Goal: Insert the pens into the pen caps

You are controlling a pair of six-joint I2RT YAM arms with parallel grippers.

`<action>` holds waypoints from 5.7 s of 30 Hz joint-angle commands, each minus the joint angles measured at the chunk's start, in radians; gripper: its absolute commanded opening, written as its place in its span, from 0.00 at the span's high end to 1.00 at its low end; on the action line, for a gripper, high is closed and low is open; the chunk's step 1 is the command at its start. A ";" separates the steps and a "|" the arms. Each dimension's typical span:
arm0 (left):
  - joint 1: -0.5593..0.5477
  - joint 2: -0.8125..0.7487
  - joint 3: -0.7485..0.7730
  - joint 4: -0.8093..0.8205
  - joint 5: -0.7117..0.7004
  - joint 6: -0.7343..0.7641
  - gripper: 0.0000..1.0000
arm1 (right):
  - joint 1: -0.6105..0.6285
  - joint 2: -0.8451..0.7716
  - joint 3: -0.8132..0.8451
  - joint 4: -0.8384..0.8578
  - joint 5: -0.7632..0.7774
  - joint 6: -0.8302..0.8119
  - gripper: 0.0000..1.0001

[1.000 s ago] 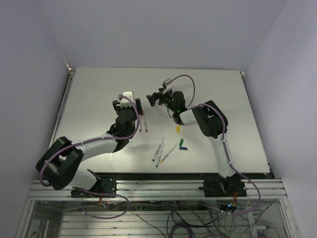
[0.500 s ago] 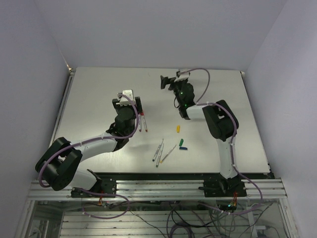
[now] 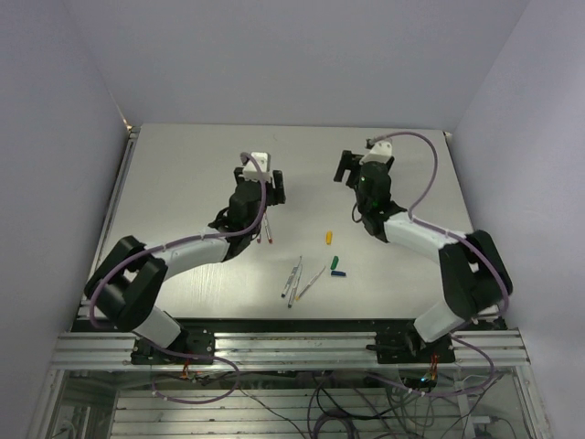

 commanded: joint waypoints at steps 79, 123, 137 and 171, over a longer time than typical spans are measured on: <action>-0.428 0.128 -0.075 -0.754 0.038 -0.337 0.93 | 0.038 -0.627 -0.407 -0.651 -0.328 0.213 0.54; -0.424 -0.365 -0.098 -0.831 -0.089 -0.312 0.93 | 0.310 -0.305 -0.292 -0.795 -0.349 0.139 0.59; -0.423 -0.349 -0.098 -0.817 -0.088 -0.301 0.93 | 0.310 -0.291 -0.321 -0.812 -0.359 0.169 0.60; -0.420 -0.355 -0.128 -0.798 -0.083 -0.304 0.93 | 0.310 -0.311 -0.311 -0.881 -0.371 0.221 0.50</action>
